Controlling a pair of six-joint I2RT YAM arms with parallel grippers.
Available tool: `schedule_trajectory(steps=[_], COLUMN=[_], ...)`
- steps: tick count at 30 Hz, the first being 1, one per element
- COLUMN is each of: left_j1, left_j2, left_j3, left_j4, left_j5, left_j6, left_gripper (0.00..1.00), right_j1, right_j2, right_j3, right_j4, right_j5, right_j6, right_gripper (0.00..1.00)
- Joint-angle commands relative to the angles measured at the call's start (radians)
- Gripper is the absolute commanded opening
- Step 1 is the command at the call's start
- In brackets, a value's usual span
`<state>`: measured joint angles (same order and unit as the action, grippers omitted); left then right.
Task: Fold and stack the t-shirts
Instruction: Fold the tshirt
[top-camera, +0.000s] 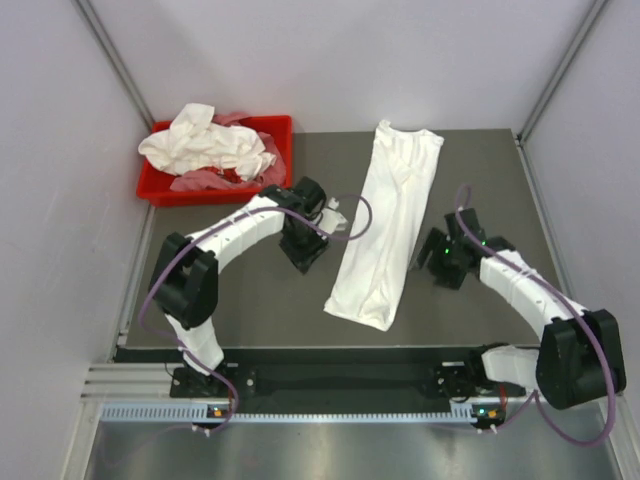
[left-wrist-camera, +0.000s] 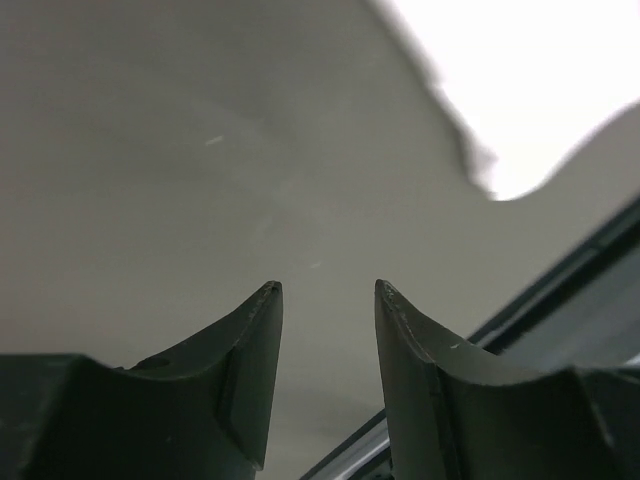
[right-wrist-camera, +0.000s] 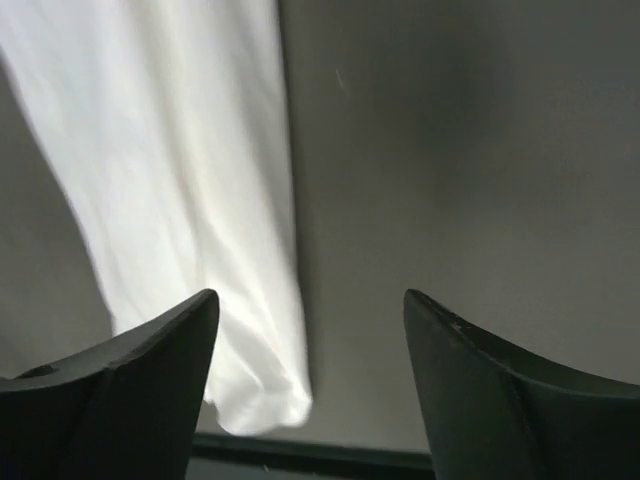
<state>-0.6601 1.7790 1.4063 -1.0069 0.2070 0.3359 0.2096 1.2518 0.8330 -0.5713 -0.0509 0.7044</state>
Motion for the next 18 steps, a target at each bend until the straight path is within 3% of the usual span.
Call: schedule_trajectory(steps=[1,7,13,15,16,18], left_j1=[0.043,0.045,0.045,0.045,0.045,0.045], left_j2=[0.014,0.008,-0.001,0.002,0.002,0.005], left_j3=[0.034,0.022,0.005,0.005,0.005,0.005], left_j4=[0.011,0.028,0.045,0.047,0.048,0.048], left_j5=[-0.077,-0.063,-0.063,-0.073,-0.078,-0.081], left_j6=[-0.054,-0.060,-0.067,-0.070,-0.071,-0.074], left_gripper=[0.47,0.46,0.46,0.46,0.46,0.46], right_j1=[0.107,0.270,0.317,0.317,0.318,0.317], right_j2=[-0.093,-0.106,-0.042,-0.023,-0.016,-0.012], right_j3=[-0.151,-0.324,-0.449,-0.456,-0.459,-0.460], right_j4=[-0.056,0.131,0.328,0.337,0.335,0.318], right_j5=[-0.098,-0.205,-0.262,-0.241,-0.231,-0.204], right_j6=[0.148,0.312,0.417,0.417,0.414,0.405], right_gripper=[0.73,0.56,0.43,0.27,0.13,0.00])
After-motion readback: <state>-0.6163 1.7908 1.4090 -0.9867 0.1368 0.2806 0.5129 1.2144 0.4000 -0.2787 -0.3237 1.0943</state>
